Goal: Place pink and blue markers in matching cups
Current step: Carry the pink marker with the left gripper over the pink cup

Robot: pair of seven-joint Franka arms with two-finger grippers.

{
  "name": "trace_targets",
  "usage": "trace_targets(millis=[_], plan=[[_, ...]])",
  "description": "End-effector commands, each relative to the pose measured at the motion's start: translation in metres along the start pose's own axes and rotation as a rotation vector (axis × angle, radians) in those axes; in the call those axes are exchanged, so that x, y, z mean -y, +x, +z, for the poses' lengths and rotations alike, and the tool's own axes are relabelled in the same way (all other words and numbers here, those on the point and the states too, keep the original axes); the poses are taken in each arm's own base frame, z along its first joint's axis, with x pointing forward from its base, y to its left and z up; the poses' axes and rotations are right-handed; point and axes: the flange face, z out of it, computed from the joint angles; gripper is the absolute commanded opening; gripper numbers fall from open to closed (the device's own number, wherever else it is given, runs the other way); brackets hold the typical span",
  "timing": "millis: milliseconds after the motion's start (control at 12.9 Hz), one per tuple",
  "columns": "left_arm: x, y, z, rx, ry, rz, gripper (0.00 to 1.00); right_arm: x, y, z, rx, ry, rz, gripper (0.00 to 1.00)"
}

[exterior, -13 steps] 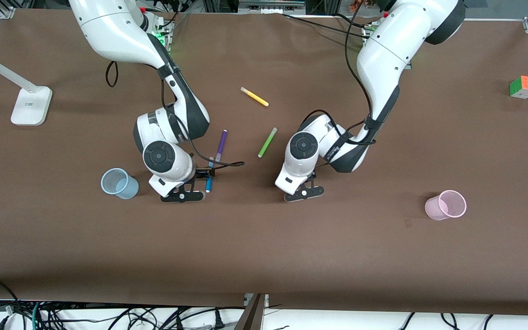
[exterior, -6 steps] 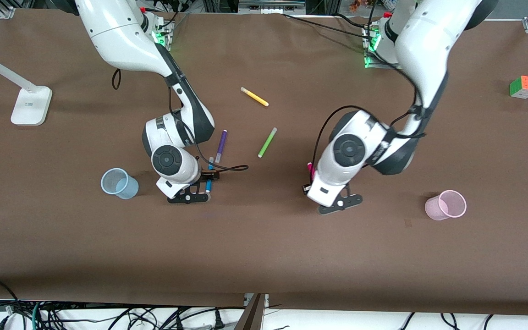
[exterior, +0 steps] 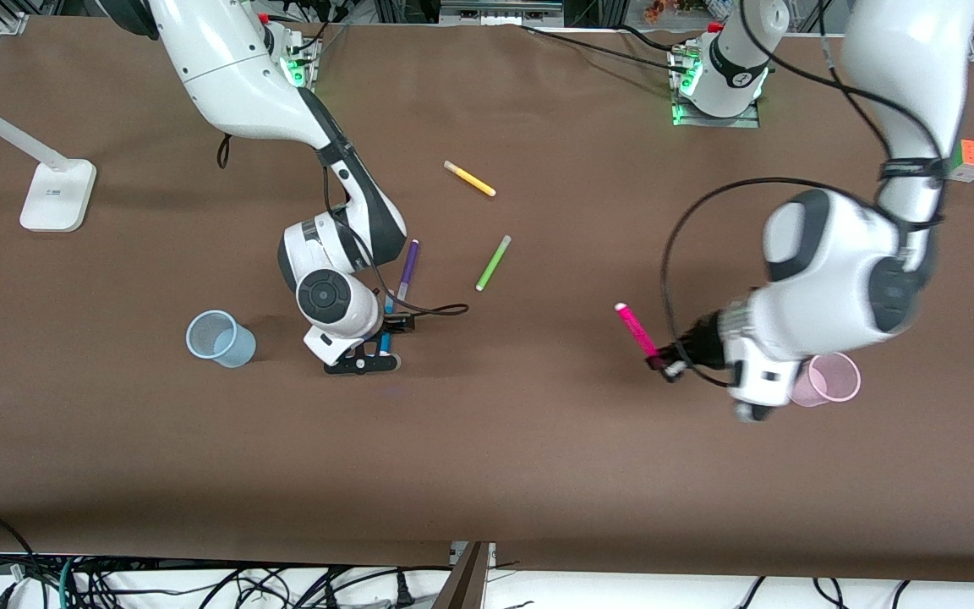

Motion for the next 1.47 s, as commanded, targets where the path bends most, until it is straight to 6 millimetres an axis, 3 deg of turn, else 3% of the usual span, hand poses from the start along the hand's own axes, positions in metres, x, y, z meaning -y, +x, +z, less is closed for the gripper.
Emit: trace_targets(millis=[0, 155, 387, 619, 928, 1005, 1392], plan=[[0.02, 0.03, -0.04, 0.085, -0.086, -0.067, 0.0, 0.007, -0.003, 0.004, -0.006, 0.015, 0.004, 0.83], [0.049, 0.063, -0.059, 0.14, -0.153, -0.119, 0.0, 0.01, -0.004, 0.005, -0.006, 0.014, -0.001, 0.67], [0.081, 0.092, -0.075, 0.179, -0.202, -0.191, 0.0, 0.01, -0.004, 0.005, -0.006, 0.014, -0.002, 0.3], [0.12, 0.129, -0.078, 0.195, -0.222, -0.233, 0.0, 0.01, -0.004, 0.005, -0.007, 0.015, -0.008, 0.12], [0.178, 0.177, -0.075, 0.28, -0.324, -0.309, 0.0, 0.005, 0.001, -0.007, -0.015, 0.018, -0.033, 0.12], [0.191, 0.186, -0.074, 0.281, -0.331, -0.292, 0.0, 0.001, 0.003, -0.019, -0.029, 0.024, -0.082, 0.12], [0.242, 0.218, -0.058, 0.289, -0.369, -0.218, 0.0, -0.069, 0.011, -0.078, 0.039, 0.032, -0.285, 0.12]])
